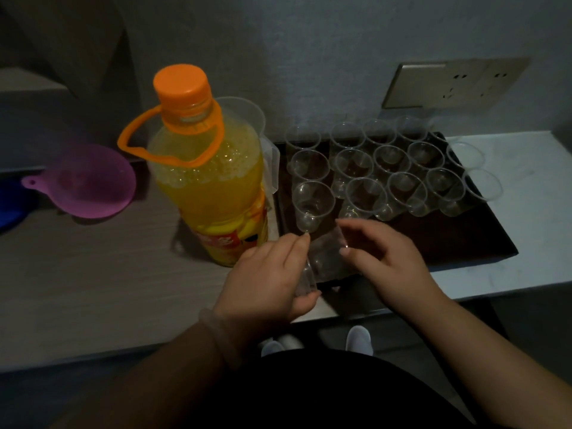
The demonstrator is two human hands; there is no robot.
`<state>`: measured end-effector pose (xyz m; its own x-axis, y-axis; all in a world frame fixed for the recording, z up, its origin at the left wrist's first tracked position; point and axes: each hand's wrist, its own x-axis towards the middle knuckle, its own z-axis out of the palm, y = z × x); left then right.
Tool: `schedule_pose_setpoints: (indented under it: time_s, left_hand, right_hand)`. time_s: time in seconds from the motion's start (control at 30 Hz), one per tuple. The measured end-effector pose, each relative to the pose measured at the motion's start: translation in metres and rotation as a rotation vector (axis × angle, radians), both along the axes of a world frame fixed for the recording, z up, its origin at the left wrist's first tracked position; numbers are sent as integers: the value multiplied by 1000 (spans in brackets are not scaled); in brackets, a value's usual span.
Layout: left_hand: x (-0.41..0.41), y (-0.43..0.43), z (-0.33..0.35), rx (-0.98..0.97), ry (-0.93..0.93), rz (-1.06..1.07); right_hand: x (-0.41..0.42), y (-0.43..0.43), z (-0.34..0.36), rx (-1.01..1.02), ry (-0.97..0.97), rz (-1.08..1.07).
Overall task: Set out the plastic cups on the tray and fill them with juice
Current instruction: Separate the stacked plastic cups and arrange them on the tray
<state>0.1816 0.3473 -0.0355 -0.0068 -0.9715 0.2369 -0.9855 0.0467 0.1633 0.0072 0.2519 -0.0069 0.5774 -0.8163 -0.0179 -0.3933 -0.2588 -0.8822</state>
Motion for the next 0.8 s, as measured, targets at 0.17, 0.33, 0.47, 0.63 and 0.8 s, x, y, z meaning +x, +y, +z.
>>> schedule_pose_setpoints:
  time_s: [0.17,0.33,0.47,0.63,0.8]
  left_hand:
    - [-1,5,-4,12,-11,55]
    - [-1,7,0,47,-39,88]
    - [-2,8,3,71,-48,103]
    - [-2,8,6,88,-50,107]
    - [0,10,10,52,-18,105]
  right_hand:
    - [-5,-6,-1,-348,180,38]
    - [7,-2,-9,-428,277,112]
    - [17,-2,-15,-464,330,160]
    - [18,-2,-16,-472,334,165]
    - [16,-1,-15,-483,331,174]
